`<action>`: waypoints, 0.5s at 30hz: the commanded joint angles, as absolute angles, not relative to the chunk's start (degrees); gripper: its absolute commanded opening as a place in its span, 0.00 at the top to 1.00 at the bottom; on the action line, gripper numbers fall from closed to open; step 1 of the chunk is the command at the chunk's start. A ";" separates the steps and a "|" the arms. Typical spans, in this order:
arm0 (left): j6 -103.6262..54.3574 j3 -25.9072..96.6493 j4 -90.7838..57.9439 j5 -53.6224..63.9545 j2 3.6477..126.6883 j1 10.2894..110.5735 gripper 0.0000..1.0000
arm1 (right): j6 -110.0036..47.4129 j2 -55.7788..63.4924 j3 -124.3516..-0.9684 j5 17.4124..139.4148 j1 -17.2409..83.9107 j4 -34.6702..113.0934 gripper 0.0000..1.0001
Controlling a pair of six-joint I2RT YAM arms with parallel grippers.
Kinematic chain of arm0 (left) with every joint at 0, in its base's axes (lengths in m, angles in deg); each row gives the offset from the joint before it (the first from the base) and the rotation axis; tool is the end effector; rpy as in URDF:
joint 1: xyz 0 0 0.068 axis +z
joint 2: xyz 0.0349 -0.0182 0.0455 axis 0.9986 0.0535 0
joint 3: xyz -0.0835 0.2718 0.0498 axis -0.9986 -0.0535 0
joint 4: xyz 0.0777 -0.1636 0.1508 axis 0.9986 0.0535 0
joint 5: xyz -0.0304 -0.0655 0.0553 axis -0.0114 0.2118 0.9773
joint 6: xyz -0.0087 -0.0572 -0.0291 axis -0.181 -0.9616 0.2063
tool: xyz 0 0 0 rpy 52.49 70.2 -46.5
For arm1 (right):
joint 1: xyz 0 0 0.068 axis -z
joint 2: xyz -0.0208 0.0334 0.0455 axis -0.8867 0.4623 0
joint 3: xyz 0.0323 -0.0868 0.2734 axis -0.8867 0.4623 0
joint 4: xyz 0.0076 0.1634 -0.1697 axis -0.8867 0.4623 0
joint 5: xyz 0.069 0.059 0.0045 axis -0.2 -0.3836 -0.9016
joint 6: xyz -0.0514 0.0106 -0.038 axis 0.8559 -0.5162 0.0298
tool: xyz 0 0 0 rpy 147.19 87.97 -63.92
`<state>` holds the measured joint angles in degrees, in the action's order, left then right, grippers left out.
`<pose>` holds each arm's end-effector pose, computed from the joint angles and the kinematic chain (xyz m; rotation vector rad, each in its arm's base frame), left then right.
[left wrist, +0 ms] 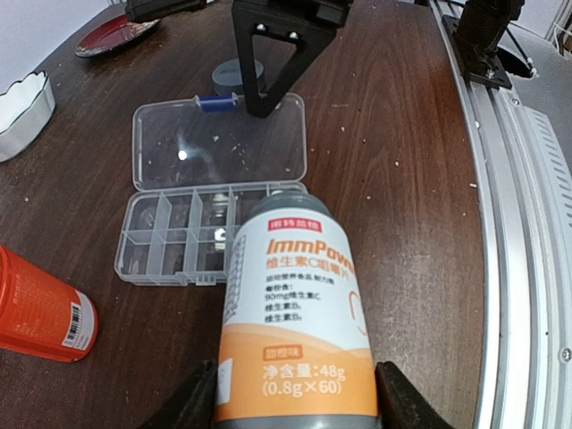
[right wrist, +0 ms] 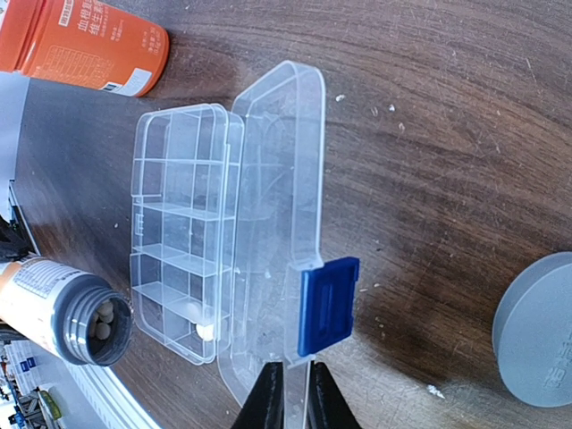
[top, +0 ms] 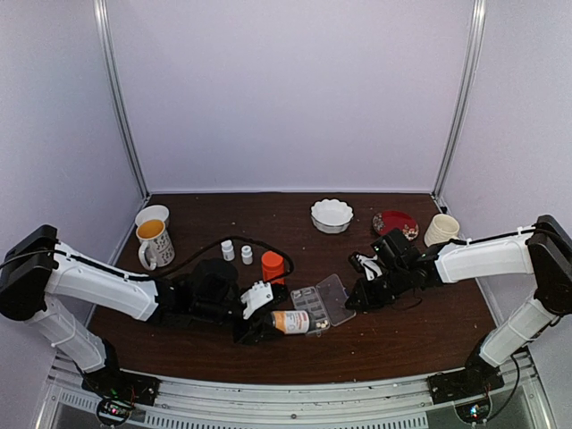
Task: Sort the pills into containers
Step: Pour the pill into the compartment of the pill container.
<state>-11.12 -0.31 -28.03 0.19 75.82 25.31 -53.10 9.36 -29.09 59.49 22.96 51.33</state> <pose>0.1263 -0.2582 0.1945 1.3278 1.8842 -0.8169 0.1899 0.1859 0.1835 -0.4514 2.7233 0.9920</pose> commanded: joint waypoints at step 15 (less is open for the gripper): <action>-9.83 2.41 -27.47 0.23 78.00 24.97 1.00 | -52.21 9.53 -30.97 61.18 22.56 52.78 0.91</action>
